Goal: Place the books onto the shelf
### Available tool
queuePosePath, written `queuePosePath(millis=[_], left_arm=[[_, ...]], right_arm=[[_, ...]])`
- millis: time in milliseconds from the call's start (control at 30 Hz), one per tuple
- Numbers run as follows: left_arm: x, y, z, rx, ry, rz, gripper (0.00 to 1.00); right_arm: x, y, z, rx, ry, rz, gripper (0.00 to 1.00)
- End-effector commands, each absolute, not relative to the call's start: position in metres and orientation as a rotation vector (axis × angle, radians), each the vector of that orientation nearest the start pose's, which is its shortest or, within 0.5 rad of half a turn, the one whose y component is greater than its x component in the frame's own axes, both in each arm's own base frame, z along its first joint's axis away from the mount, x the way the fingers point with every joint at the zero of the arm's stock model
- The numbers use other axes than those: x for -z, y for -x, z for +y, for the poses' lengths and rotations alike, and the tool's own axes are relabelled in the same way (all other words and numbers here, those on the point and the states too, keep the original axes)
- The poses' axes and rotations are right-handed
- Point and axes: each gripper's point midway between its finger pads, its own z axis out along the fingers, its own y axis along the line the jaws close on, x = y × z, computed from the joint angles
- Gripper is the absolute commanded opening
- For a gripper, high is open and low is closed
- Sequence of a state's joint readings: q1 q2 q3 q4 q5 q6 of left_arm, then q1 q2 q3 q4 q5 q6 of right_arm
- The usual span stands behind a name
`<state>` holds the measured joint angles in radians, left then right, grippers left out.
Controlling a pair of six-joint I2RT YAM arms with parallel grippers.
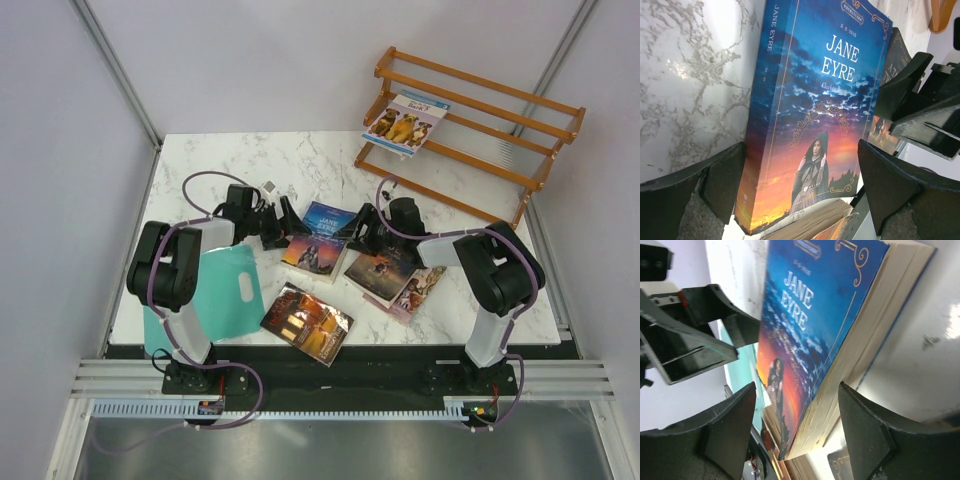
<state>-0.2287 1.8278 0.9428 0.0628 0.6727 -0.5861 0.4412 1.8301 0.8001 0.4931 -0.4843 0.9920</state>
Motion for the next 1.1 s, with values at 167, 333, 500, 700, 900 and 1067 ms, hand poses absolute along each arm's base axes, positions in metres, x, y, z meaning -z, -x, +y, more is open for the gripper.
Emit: queuePosePath(millis=[167,333,500,700,900,1067], left_arm=[[-0.042,-0.343,-0.235,1.294,0.051,2.513,1.00],[-0.043,-0.343,-0.237,1.318,0.056,2.502,1.00],[-0.047,-0.344,-0.237,1.321,0.043,2.491,1.00],[-0.057,-0.351,-0.219,1.189,0.028,2.463,1.00],[-0.066,-0.360,-0.195,1.207,0.041,2.412,1.00],[-0.070,-0.359,-0.194,1.326,0.026,2.359,1.00]], right_arm=[[-0.126,-0.328,0.352,-1.601,0.010,2.164,0.72],[-0.084,-0.325,0.358,-1.485,-0.002,2.308,0.66],[-0.051,-0.326,0.351,-1.296,-0.032,2.464,0.33],[-0.065,-0.327,0.346,-1.239,0.030,2.454,0.00],[-0.119,-0.323,0.354,-1.375,0.190,2.281,0.00],[-0.170,-0.323,0.355,-1.549,0.225,2.099,0.01]])
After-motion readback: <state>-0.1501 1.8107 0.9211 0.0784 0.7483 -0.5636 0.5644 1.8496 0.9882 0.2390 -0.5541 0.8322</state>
